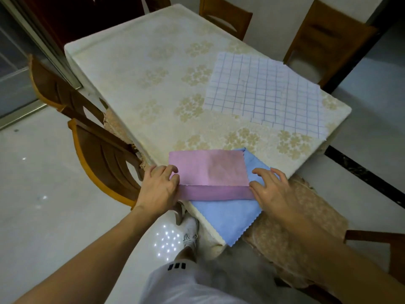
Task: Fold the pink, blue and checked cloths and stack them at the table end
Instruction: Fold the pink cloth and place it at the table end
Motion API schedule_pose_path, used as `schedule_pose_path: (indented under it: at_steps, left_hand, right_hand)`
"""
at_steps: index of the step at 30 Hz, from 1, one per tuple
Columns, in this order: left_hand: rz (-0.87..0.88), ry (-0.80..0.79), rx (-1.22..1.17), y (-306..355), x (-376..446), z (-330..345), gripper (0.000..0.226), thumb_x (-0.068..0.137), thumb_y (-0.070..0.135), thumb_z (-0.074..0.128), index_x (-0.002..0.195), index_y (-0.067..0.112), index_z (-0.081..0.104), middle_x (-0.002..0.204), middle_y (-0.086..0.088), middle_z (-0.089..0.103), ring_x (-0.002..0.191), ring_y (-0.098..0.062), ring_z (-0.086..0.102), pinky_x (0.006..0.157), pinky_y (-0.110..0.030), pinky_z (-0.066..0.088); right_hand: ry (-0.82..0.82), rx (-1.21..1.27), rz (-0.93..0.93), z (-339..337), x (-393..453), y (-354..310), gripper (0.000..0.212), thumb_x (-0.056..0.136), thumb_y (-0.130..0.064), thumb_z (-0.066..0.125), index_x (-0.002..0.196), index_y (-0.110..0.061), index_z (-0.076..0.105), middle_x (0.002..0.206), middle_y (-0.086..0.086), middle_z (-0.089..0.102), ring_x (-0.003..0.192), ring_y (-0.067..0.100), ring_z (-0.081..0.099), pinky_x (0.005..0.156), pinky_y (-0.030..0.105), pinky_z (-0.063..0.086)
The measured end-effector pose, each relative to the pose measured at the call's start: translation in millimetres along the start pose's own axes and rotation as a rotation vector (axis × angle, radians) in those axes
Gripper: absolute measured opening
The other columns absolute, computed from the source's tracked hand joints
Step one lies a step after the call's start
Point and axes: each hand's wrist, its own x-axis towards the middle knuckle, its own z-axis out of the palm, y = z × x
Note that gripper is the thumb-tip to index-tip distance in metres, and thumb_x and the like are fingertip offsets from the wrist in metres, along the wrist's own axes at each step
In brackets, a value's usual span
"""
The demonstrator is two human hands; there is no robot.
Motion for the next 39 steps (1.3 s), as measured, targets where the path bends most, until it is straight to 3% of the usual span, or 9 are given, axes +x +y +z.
schedule_pose_path:
  at_steps: [4, 8, 13, 18, 23, 33, 39]
  left_hand:
    - [-0.006, -0.039, -0.024, -17, 30, 11, 0.022, 0.073, 0.028, 0.074, 0.086, 0.011, 0.068, 0.11, -0.006, 0.063, 0.095, -0.031, 0.061, 0.097, -0.053, 0.041]
    - [-0.012, -0.024, -0.068, -35, 60, 28, 0.013, 0.083, 0.025, 0.067, 0.085, 0.013, 0.069, 0.104, -0.004, 0.063, 0.093, -0.028, 0.061, 0.098, -0.05, 0.042]
    - [-0.016, -0.061, -0.082, -55, 95, 52, 0.01, 0.078, 0.021, 0.072, 0.084, 0.013, 0.071, 0.1, -0.003, 0.065, 0.089, -0.027, 0.063, 0.093, -0.049, 0.046]
    - [0.003, -0.096, -0.089, -67, 119, 74, 0.007, 0.077, 0.018, 0.072, 0.083, 0.016, 0.072, 0.101, -0.002, 0.065, 0.089, -0.025, 0.062, 0.092, -0.048, 0.046]
    - [0.007, -0.128, -0.092, -77, 137, 85, 0.013, 0.073, 0.025, 0.074, 0.079, 0.015, 0.07, 0.096, -0.003, 0.065, 0.083, -0.025, 0.062, 0.088, -0.045, 0.046]
    - [0.023, -0.201, -0.108, -86, 153, 93, 0.016, 0.085, 0.027, 0.065, 0.091, 0.015, 0.073, 0.112, -0.004, 0.065, 0.102, -0.024, 0.061, 0.096, -0.05, 0.043]
    - [-0.016, -0.295, -0.068, -85, 156, 92, 0.018, 0.085, 0.027, 0.072, 0.1, 0.018, 0.073, 0.121, -0.004, 0.064, 0.112, -0.024, 0.059, 0.103, -0.049, 0.041]
  right_hand:
    - [-0.041, -0.004, 0.028, 17, 23, 8, 0.013, 0.078, -0.003, 0.079, 0.083, -0.011, 0.07, 0.116, 0.016, 0.065, 0.1, 0.031, 0.066, 0.101, 0.051, 0.042]
    - [-0.13, -0.025, 0.082, 36, 53, 15, 0.019, 0.07, -0.002, 0.083, 0.081, -0.012, 0.071, 0.115, 0.016, 0.066, 0.097, 0.032, 0.067, 0.103, 0.049, 0.038]
    - [-0.105, -0.053, 0.132, 67, 83, 23, 0.015, 0.078, -0.004, 0.076, 0.074, -0.016, 0.067, 0.111, 0.011, 0.067, 0.087, 0.028, 0.066, 0.098, 0.045, 0.042]
    - [-0.185, -0.081, 0.188, 95, 100, 29, 0.017, 0.074, -0.003, 0.076, 0.072, -0.017, 0.067, 0.112, 0.01, 0.067, 0.089, 0.029, 0.066, 0.097, 0.044, 0.041]
    - [-0.2, -0.075, 0.196, 110, 113, 33, 0.017, 0.078, -0.003, 0.071, 0.07, -0.016, 0.065, 0.11, 0.01, 0.066, 0.085, 0.029, 0.065, 0.092, 0.042, 0.043]
    - [-0.348, -0.081, 0.267, 122, 121, 37, 0.015, 0.075, -0.007, 0.08, 0.07, -0.014, 0.069, 0.109, 0.009, 0.065, 0.086, 0.028, 0.063, 0.093, 0.043, 0.039]
    - [-0.376, -0.082, 0.285, 124, 121, 38, 0.012, 0.074, -0.008, 0.082, 0.073, -0.014, 0.072, 0.108, 0.009, 0.065, 0.089, 0.028, 0.064, 0.093, 0.042, 0.039]
